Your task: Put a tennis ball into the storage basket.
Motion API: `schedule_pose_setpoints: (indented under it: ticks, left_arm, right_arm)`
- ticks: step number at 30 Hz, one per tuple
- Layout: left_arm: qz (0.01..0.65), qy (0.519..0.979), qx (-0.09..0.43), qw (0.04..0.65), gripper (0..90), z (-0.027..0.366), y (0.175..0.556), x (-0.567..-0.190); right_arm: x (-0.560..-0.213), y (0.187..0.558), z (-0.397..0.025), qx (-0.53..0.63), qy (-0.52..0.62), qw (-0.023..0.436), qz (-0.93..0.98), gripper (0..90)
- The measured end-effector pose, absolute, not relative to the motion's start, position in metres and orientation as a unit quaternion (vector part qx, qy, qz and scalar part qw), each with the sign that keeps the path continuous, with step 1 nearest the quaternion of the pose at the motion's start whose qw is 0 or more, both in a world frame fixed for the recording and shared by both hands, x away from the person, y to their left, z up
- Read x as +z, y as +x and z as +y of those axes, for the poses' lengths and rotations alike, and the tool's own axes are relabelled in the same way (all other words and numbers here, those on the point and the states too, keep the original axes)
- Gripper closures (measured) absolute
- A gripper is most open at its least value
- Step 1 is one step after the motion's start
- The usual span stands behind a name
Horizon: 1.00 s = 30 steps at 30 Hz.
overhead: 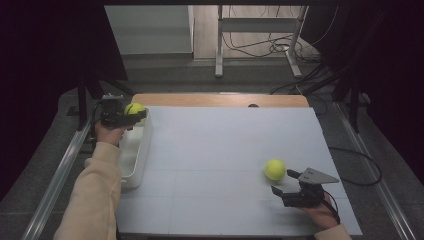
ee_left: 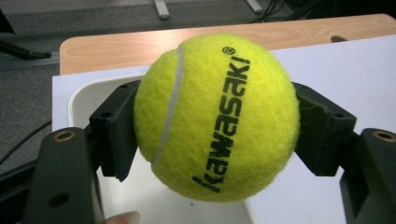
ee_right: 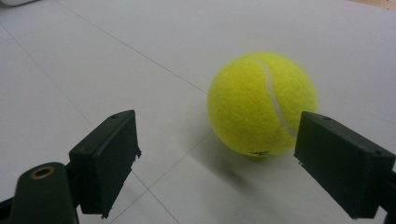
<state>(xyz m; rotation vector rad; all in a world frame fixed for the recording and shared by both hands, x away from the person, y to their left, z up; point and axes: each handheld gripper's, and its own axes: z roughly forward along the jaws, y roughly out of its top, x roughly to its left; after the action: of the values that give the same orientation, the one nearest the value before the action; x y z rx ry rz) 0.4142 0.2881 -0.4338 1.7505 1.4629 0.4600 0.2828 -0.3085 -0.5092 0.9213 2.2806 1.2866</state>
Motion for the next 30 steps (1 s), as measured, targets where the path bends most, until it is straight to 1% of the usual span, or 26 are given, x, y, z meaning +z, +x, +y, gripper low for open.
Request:
schedule_pose_setpoints:
  ticks: [16,30]
  left_arm:
    - [0.594,0.701,0.175,0.354,26.3,0.293,0.424,-0.448]
    - [0.595,0.703,0.176,0.348,26.2,0.292,0.424,-0.448]
  right_arm:
    - [-0.509,0.283,-0.308,0.455,0.326,0.181,0.809,14.1]
    - [-0.509,0.283,-0.308,0.455,0.326,0.181,0.809,14.0]
